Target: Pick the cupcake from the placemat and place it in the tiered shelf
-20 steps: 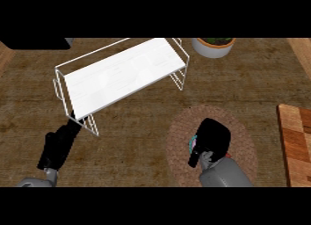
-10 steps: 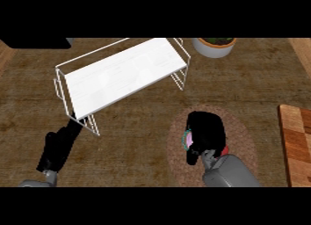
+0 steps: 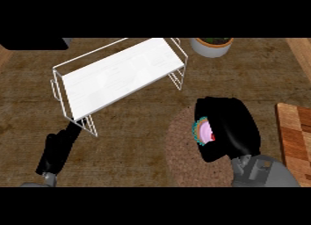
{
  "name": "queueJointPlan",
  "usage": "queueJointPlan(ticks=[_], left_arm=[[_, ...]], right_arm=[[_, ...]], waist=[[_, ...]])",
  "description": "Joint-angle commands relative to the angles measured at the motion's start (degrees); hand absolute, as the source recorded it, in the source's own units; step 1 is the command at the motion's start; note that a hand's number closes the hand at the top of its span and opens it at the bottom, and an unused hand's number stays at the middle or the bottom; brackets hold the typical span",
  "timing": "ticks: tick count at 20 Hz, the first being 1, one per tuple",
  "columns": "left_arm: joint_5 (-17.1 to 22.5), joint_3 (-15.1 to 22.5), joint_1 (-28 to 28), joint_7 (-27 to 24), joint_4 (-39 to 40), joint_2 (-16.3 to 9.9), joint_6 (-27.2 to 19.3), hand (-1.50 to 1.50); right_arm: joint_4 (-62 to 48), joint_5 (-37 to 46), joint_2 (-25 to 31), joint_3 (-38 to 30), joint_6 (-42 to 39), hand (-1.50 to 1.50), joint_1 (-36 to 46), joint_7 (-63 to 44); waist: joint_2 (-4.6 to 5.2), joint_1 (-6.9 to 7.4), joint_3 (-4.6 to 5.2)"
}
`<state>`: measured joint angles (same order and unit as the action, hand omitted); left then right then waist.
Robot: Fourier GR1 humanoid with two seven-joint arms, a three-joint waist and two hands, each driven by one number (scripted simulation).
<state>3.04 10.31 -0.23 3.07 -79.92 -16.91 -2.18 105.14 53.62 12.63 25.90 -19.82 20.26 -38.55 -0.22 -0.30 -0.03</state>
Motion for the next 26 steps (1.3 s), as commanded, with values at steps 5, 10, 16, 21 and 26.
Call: queueJointPlan(ticks=[5,10,16,21,26], left_arm=[[0.4,-1.27,3.01,-1.75,4.76,0.76,2.19,0.0],[0.01,-1.24,0.35,0.96,-0.52,-0.09,2.99,0.0],[-0.82,-2.1,1.77,-1.37,2.3,0.74,3.81,0.0],[-3.12,-1.06,2.47,-2.09,3.31,2.54,2.34,0.0],[-3.76,-1.31,3.88,-0.86,3.05,3.53,1.48,0.0]], right_arm=[[8.13,-3.78,-7.7,-8.47,2.62,1.5,9.32,-3.83],[-4.29,-4.07,-9.2,-15.94,2.59,1.5,24.23,-3.34],[-18.34,-3.6,-6.5,-22.53,6.06,1.5,35.37,2.01],[-35.26,-1.24,-9.71,-24.47,12.61,1.5,45.75,2.78],[-51.03,-0.07,-10.21,-25.37,17.15,1.5,53.25,8.92]], waist=[[0.23,0.18,0.07],[0.31,1.14,0.06],[0.47,1.27,0.07],[0.59,1.77,0.08],[0.77,2.19,0.09]])
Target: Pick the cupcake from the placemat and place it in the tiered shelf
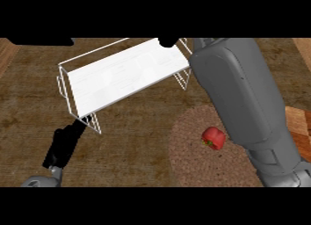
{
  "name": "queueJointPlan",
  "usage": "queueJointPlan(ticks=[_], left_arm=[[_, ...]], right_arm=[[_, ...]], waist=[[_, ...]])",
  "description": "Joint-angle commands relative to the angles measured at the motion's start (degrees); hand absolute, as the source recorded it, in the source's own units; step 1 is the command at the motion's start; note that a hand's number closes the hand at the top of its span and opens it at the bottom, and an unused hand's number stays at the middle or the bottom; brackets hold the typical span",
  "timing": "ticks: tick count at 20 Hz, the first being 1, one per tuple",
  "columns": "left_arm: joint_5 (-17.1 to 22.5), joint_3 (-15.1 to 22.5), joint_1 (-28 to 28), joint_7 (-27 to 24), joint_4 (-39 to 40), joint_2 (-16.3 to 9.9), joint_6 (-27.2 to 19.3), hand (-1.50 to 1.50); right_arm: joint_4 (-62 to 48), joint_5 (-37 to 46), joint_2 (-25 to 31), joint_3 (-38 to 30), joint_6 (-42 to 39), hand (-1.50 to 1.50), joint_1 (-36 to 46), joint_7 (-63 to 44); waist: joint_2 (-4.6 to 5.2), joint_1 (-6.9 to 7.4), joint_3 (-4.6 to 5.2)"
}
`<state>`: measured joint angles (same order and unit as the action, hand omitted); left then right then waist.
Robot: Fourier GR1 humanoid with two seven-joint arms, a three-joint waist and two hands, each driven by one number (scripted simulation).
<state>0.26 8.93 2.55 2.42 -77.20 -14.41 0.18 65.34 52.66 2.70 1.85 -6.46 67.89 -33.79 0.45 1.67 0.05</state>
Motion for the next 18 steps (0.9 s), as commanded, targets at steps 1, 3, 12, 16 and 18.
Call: queueJointPlan(ticks=[1,3,12,16,18], left_arm=[[0.27,-0.35,-0.42,-0.44,-0.59,-0.24,1.26,0.0],[0.92,-1.23,2.7,2.28,-0.36,0.05,1.12,0.0],[0.01,-1.06,4.09,2.99,-0.32,0.51,1.41,0.0],[-0.54,0.5,4.19,2.12,-1.74,1.08,2.23,0.0],[-1.28,1.16,3.53,1.45,-0.05,1.16,2.3,0.0]], right_arm=[[-13.37,0.59,-0.99,-1.49,2.95,1.5,7.79,3.82],[-20.2,0.77,-0.4,-2.5,5.56,1.5,9.52,7.86],[-39.89,0.02,-2.57,-4.46,11.92,1.5,15.01,14.7],[-41.42,-10.37,-2.69,-8.64,11.77,1.5,15.07,17.12],[-39.68,-20.4,-2.69,-16.14,11.84,-1.5,13.16,15.42]], waist=[[0.03,0.34,0.01],[0.37,0.8,0.01],[1.04,1.84,0.05],[1.48,4.15,0.01],[1.68,4.88,-0.09]])
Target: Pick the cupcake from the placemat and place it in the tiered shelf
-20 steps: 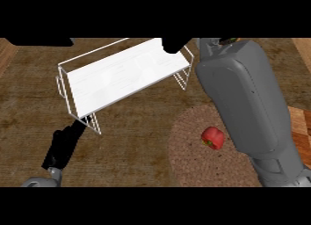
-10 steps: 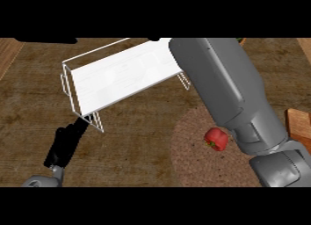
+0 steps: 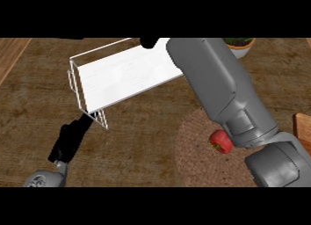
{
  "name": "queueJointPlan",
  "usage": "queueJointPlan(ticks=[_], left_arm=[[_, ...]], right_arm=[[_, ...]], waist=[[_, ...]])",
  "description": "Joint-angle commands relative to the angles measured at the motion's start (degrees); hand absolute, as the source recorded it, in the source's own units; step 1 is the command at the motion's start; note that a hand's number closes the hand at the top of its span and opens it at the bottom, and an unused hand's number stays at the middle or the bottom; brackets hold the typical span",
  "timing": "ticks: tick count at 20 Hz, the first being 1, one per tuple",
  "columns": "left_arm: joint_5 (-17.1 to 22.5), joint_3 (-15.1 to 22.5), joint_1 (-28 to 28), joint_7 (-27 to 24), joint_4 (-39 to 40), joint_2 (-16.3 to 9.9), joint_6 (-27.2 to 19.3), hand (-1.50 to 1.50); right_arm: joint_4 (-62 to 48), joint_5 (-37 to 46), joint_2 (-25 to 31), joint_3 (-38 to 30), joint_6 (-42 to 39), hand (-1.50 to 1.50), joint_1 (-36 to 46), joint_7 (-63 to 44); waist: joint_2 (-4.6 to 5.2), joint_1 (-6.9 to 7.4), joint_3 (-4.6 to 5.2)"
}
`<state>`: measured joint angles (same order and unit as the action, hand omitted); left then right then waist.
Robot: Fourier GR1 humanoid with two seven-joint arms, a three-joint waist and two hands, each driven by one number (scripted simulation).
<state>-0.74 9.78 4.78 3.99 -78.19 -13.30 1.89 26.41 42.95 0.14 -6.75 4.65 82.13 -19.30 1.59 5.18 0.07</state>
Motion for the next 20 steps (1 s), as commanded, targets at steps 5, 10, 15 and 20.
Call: queueJointPlan(ticks=[5,10,15,20], left_arm=[[-0.19,0.11,1.74,-0.79,0.88,-0.21,1.22,0.0],[-0.88,1.23,-0.46,-0.5,-0.8,1.62,-0.39,0.0],[-0.91,0.06,0.56,-0.16,0.28,0.83,-0.31,0.0],[0.03,-2.64,-0.98,-0.51,0.78,-0.89,-0.32,0.0]], right_arm=[[-4.05,-22.13,-0.14,-13.75,3.0,-1.5,-1.0,5.82],[-5.19,-26.76,-0.14,-16.47,9.16,-1.5,0.87,13.74],[-3.57,-28.52,-0.14,-20.07,23.66,-1.5,1.98,17.32],[-1.72,-28.15,6.58,-22.52,27.97,-1.5,-0.4,18.42]], waist=[[0.46,2.38,-0.05],[-0.08,0.99,-0.04],[-0.22,-0.5,0.0],[-0.84,-3.28,-0.03]])
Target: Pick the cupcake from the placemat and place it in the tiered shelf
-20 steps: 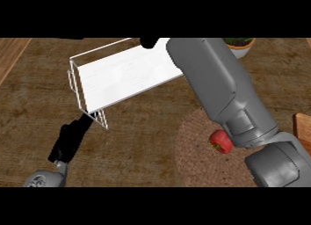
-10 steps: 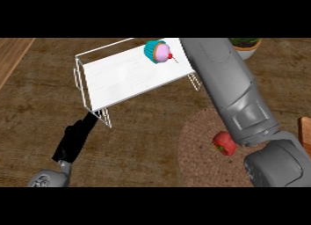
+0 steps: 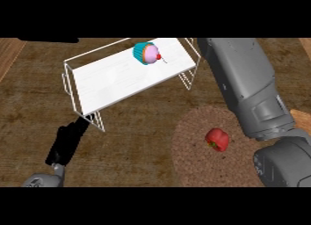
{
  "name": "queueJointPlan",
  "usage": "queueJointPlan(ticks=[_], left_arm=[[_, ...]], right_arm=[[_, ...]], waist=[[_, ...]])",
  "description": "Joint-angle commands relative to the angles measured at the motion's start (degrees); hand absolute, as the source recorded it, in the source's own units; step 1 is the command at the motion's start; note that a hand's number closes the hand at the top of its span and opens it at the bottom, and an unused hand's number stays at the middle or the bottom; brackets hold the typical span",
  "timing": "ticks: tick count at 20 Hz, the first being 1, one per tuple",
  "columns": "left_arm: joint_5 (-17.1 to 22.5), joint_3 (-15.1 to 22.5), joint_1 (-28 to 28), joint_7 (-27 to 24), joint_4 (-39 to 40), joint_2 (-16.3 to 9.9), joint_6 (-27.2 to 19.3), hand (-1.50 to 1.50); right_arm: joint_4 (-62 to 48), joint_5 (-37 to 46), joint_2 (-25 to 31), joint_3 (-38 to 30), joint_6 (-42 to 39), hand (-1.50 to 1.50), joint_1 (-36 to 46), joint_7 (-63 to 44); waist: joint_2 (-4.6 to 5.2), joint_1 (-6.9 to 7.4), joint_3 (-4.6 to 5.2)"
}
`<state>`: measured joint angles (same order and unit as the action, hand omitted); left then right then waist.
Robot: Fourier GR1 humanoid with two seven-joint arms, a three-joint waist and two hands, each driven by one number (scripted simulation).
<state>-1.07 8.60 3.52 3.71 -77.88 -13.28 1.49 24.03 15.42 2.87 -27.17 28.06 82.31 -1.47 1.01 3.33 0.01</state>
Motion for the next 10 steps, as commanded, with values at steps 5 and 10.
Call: queueJointPlan(ticks=[5,10], left_arm=[[0.71,-2.2,-3.4,-1.38,-0.65,-0.55,-0.44,0.0],[0.83,-1.85,-2.2,0.63,-2.79,-0.05,0.25,0.0]], right_arm=[[1.63,-0.97,9.39,-1.89,0.78,-1.5,-8.38,-1.54],[5.49,-4.52,17.46,-2.89,-12.06,-1.5,-15.15,2.37]], waist=[[-1.11,-3.31,-0.01],[-0.89,-3.14,-0.05]])
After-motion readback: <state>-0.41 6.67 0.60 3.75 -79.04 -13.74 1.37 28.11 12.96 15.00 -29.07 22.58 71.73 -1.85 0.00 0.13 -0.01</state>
